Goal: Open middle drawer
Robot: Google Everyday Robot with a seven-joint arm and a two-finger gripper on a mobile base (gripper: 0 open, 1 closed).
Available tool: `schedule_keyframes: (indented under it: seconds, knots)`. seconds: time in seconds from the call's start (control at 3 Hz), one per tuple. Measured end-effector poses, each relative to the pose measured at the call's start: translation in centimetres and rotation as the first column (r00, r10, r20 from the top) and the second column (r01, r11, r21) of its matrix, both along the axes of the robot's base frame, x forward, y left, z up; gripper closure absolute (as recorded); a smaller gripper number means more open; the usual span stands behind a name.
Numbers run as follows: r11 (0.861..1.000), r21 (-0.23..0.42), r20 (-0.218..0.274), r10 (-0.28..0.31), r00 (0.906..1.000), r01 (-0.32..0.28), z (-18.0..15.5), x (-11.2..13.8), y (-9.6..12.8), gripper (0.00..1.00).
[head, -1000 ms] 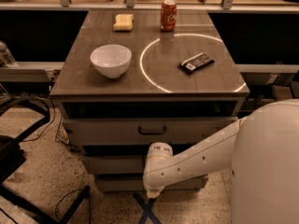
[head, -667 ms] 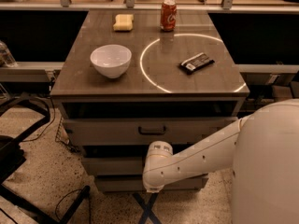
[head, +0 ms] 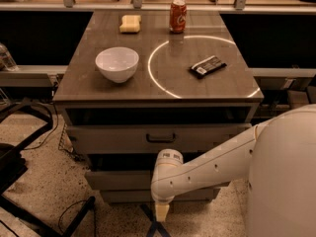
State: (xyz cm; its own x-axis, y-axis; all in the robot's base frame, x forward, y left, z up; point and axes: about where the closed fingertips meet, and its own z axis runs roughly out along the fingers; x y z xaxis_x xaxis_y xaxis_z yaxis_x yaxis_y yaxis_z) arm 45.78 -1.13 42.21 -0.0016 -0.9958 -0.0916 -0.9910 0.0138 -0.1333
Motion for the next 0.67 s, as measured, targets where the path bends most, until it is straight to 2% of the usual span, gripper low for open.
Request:
schedule_keyframes:
  seconds: [0.33,0.67]
  knots:
    - [1.000,0.000,0.000,0.000,1.0000,0.000,0.07,0.00,0.00,0.00]
    - [1.000,0.000,0.000,0.000,1.0000,0.000,0.07,-0.01,0.00,0.00]
